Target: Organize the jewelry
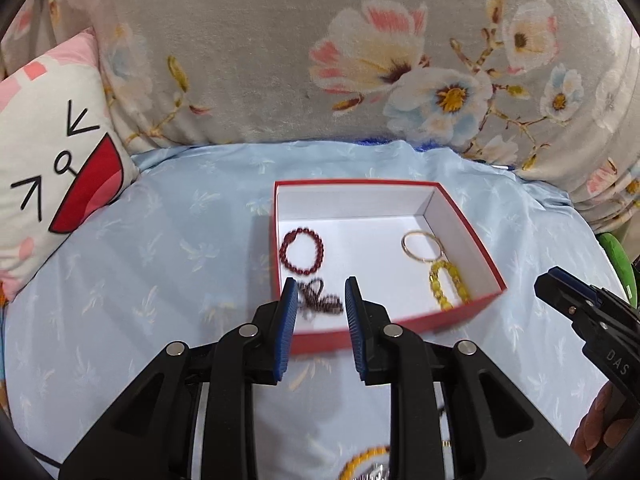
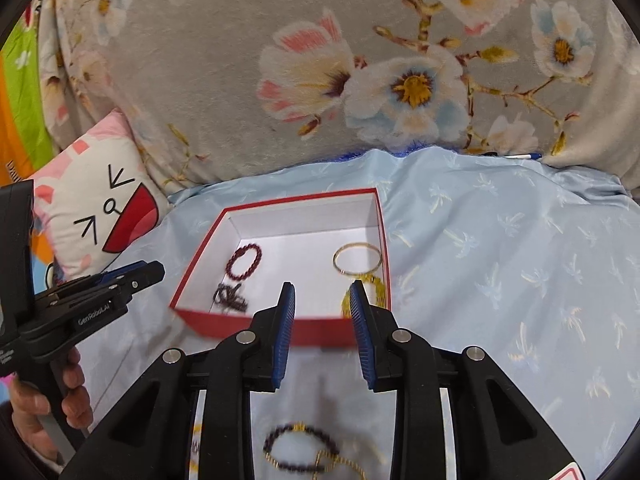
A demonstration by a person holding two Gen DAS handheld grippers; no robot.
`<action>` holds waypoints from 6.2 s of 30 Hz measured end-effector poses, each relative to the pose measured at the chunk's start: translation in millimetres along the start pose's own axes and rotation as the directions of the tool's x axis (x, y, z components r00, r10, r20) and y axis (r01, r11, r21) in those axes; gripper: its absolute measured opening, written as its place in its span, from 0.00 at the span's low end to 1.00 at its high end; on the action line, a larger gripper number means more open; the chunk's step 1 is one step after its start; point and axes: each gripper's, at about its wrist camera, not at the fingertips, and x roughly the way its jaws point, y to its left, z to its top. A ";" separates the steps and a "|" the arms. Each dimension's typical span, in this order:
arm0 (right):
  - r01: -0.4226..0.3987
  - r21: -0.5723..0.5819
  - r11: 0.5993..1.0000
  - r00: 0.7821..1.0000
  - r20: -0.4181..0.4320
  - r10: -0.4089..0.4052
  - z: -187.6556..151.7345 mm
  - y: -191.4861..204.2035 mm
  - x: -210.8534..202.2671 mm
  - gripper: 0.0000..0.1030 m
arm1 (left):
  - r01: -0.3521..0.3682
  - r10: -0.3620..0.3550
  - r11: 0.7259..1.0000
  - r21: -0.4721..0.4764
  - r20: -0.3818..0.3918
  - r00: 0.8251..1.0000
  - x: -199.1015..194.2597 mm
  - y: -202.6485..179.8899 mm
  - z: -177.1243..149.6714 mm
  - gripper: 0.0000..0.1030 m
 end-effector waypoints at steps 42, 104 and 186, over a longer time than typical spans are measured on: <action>0.014 0.124 0.992 0.987 -0.161 0.006 -152.9 -17.3 -55.2 0.31 | 0.020 -0.027 0.999 -0.042 -0.181 0.983 2.9 -18.5 -138.8 0.23; -0.069 0.048 0.996 0.997 -0.025 0.070 -70.7 -8.0 -74.3 0.08 | 0.268 -0.268 0.963 0.009 -0.003 0.963 -109.6 -49.2 -82.8 0.07; -0.122 -0.019 0.992 0.993 -0.006 0.122 93.5 28.7 20.8 0.08 | 0.238 -0.241 0.970 0.059 0.068 0.968 -30.8 -22.9 84.6 0.07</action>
